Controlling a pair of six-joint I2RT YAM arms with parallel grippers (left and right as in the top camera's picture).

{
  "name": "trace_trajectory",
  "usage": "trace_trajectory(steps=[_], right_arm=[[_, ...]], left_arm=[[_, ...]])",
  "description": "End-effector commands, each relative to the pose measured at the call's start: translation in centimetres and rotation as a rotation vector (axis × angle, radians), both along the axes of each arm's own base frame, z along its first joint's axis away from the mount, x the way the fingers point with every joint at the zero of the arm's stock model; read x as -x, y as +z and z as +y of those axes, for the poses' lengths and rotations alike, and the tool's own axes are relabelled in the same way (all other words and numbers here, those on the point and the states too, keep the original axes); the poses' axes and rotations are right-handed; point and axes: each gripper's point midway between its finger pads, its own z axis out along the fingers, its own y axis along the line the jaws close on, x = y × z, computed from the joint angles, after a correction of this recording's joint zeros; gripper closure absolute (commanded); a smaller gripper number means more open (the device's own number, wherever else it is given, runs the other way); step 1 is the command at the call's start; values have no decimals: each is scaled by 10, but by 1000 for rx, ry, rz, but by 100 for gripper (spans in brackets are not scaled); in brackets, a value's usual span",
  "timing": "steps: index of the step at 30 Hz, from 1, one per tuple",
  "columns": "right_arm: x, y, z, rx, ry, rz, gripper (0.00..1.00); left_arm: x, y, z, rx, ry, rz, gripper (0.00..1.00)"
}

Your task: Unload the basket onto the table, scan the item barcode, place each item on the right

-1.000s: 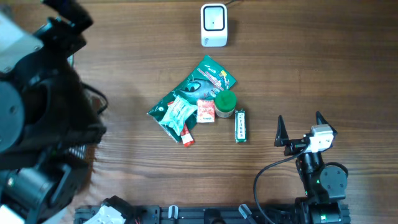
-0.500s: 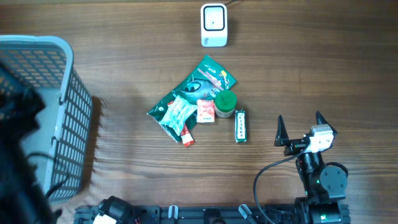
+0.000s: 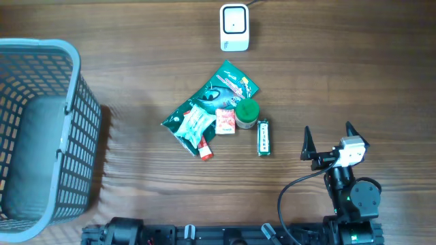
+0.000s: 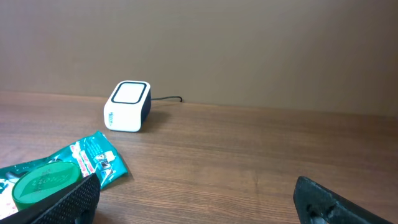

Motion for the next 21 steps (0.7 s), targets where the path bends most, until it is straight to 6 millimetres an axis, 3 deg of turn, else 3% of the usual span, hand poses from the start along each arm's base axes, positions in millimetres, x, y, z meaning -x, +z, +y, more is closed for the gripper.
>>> trace_trajectory(steps=[1,2,5,9,13,17,21], right_arm=[[0,2,-1,-11,-8,-10,0],[0,3,-1,-18,-4,-10,0],[6,4,30,-410,171,62,0],[26,8,75,-946,424,296,0],[30,8,80,-1398,402,486,0],[45,9,99,-1518,487,657,0],[48,8,102,-1323,542,589,0]], left_arm=[[-2,-3,-7,-10,-54,-1,0],[-1,-3,-6,-10,-62,-4,0],[13,-8,-4,-6,-89,-37,0],[33,-23,1,2,-120,-89,0],[48,-28,7,15,-149,-130,0],[45,-30,8,14,-163,-121,0],[42,-31,9,17,-182,-113,0]])
